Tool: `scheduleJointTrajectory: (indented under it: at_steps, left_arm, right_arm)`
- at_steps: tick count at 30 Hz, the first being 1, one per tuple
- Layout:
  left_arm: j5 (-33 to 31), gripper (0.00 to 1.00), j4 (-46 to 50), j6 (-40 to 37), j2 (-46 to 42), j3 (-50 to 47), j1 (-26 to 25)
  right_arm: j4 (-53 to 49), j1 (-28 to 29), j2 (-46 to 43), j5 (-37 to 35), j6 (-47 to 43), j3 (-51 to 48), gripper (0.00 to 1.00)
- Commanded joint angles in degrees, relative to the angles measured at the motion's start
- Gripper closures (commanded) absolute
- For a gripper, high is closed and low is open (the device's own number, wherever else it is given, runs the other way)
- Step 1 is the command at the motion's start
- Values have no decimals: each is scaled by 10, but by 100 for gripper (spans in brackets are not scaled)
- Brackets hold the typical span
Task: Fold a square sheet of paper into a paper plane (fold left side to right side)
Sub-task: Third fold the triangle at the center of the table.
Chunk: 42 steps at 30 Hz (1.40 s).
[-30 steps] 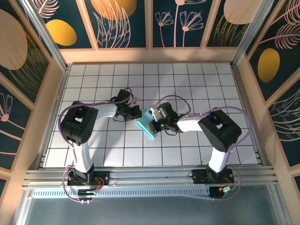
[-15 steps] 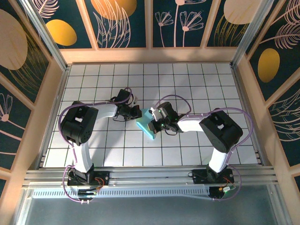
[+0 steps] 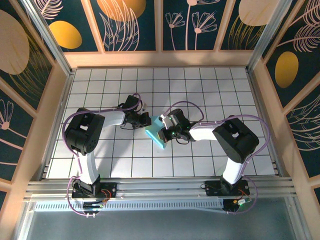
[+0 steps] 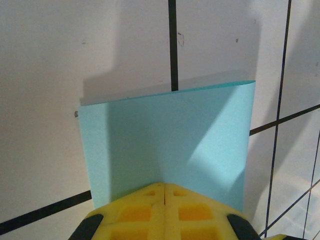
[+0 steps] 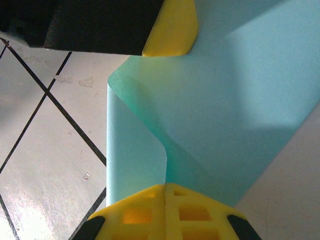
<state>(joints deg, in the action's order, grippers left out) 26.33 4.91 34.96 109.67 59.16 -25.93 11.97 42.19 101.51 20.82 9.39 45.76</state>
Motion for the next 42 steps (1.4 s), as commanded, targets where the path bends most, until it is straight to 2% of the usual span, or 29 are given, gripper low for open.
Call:
scheduleJointTrajectory:
  at_steps: [1,38,42]
  left_arm:
    - [-26,100,16,5,20,-5,-6]
    - [-28,100,15,7,16,-7,-7]
    - [-29,94,12,9,9,-5,-7]
  right_arm:
    - [-4,2,4,-10,-3,18,100]
    - [-7,3,34,-8,-5,17,100]
    - [-8,3,41,-6,-3,14,100]
